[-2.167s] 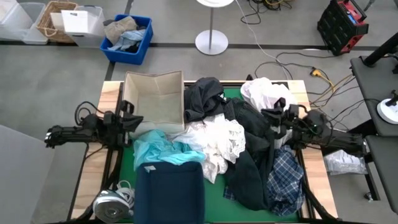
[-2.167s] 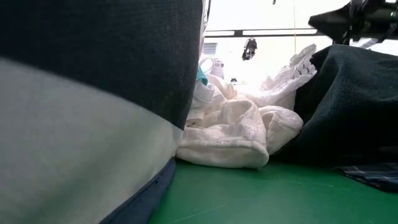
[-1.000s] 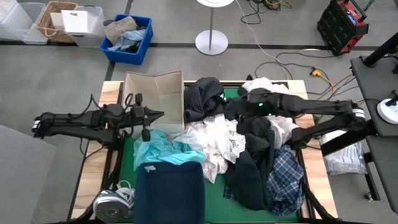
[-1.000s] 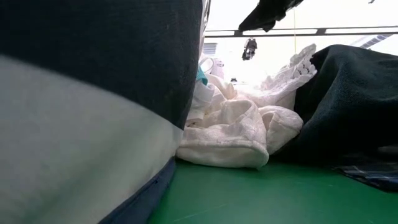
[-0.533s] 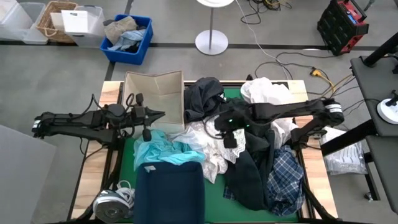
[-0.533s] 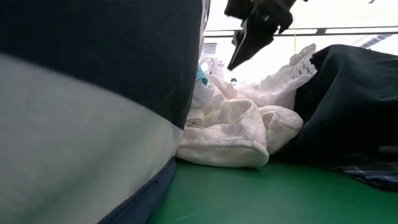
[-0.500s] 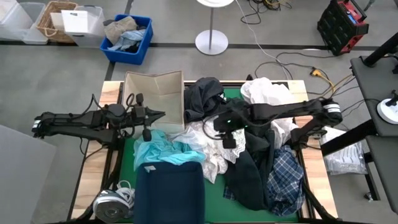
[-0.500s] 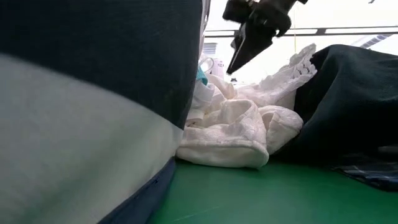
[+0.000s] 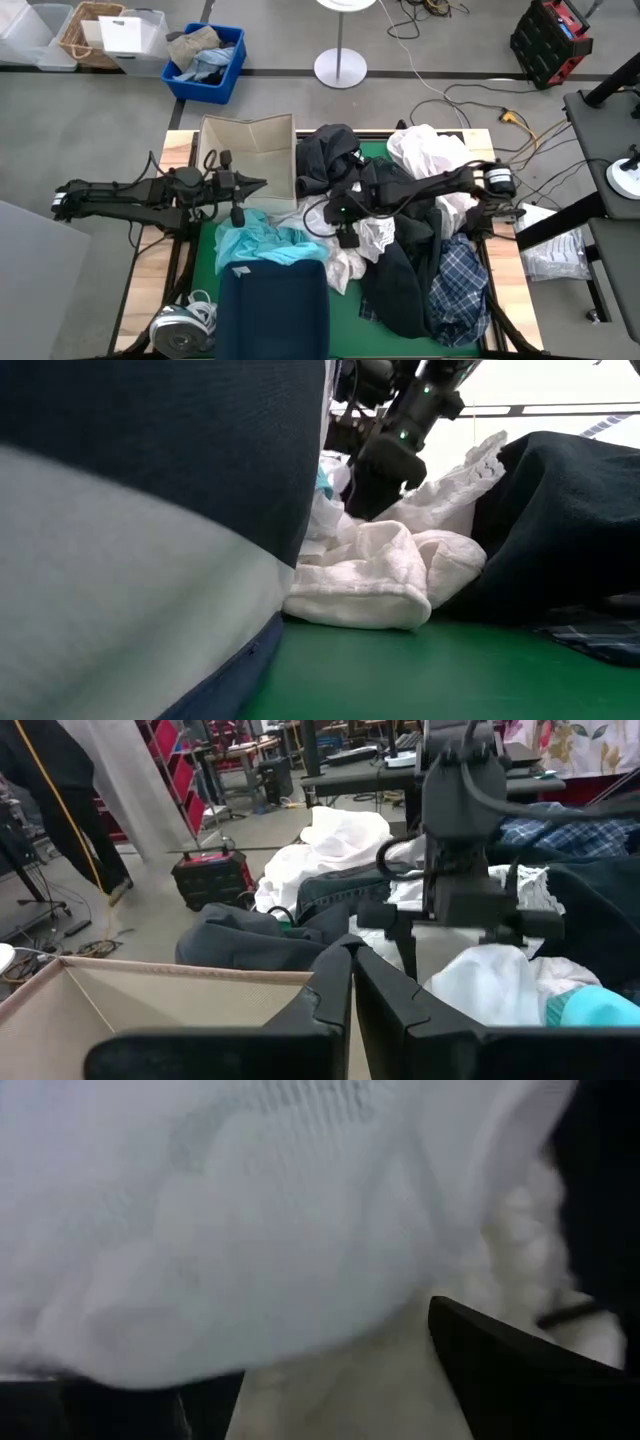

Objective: Sort clothes
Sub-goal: Put the white underwear into the blue laundry organizer

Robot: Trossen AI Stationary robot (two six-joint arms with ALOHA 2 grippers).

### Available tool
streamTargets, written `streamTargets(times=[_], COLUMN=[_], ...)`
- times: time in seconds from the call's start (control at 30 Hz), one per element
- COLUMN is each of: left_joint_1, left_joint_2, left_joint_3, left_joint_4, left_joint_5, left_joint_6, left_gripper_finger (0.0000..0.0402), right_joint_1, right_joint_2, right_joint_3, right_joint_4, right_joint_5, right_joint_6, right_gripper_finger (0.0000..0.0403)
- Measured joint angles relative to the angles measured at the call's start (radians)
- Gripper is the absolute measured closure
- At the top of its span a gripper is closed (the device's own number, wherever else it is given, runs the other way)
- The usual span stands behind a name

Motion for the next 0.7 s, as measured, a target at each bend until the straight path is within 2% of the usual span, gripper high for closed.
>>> streamTargets(times=[0.1,0.17,0.27,0.37,0.4,0.57,0.7], left_joint_1=[0.0,0.0,0.0,0.0,0.0,0.0,0.0], left_joint_2=[0.001,0.001,0.001,0.001,0.001,0.001,0.001], left_joint_3=[0.0,0.0,0.0,0.0,0.0,0.0,0.0], left_joint_4=[0.0,0.004,0.01,0.016,0.016,0.016,0.016], left_joint_5=[0.0,0.0,0.0,0.0,0.0,0.0,0.0], left_joint_6=[-0.003,-0.004,-0.004,-0.004,-0.004,-0.011,-0.015], left_gripper_finger=[0.0402,0.0402,0.0402,0.0402,0.0402,0.0402,0.0402], right_joint_1=[0.0,0.0,0.0,0.0,0.0,0.0,0.015], right_joint_2=[0.027,0.042,0.055,0.053,0.046,-0.032,-0.12], right_joint_3=[0.0,0.0,0.0,0.0,0.0,0.0,0.0], right_joint_4=[0.028,0.044,0.064,0.072,0.069,0.04,0.0], right_joint_5=[0.0,0.001,0.001,0.001,0.002,0.015,0.109], right_joint_6=[-0.02,-0.03,-0.045,-0.06,-0.066,-0.063,-0.064], right_gripper_finger=[0.0139,0.0174,0.0253,0.0356,0.0372,0.0389,0.0391])
